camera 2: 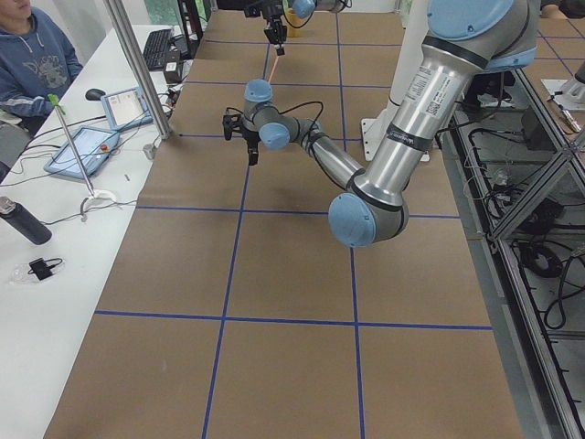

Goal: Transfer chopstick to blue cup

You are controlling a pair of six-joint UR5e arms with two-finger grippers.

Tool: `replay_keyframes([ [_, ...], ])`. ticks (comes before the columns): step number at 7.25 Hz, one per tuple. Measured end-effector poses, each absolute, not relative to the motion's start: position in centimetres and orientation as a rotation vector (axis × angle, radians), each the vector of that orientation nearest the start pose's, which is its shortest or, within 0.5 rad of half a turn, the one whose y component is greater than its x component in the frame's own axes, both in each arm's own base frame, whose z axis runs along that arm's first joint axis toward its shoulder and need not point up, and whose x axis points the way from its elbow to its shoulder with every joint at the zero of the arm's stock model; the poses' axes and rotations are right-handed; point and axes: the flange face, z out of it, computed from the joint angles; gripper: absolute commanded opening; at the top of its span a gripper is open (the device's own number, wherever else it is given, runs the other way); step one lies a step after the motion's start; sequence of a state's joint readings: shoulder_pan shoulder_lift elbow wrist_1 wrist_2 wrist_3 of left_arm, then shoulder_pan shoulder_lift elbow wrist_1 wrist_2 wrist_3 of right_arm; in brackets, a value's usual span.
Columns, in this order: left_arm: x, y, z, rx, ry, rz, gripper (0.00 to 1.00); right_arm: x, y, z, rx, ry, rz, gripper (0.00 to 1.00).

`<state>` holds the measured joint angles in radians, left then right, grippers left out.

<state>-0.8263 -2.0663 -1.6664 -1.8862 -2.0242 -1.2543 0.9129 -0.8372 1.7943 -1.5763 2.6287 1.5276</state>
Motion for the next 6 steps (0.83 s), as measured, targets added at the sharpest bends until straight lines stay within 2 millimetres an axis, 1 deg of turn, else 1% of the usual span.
replay_keyframes([
  [1, 38.2, -54.6, 29.5, 0.125, 0.978, -0.262, 0.98, -35.4, -50.9, 9.4, -0.460, -1.190, 0.235, 0.00],
  [2, 38.3, -54.5, 29.6, 0.123, 0.976, -0.261, 0.98, -36.8, -51.1, 8.7, -0.462, -1.182, 0.231, 0.00],
  [4, 38.4, -54.6, 29.8, 0.121, 0.974, -0.261, 0.98, -38.7, -51.2, 8.9, -0.483, -1.161, 0.228, 0.00],
  [6, 38.5, -54.6, 29.9, 0.121, 0.974, -0.260, 0.98, -40.8, -50.8, 9.9, -0.513, -1.134, 0.221, 0.00],
])
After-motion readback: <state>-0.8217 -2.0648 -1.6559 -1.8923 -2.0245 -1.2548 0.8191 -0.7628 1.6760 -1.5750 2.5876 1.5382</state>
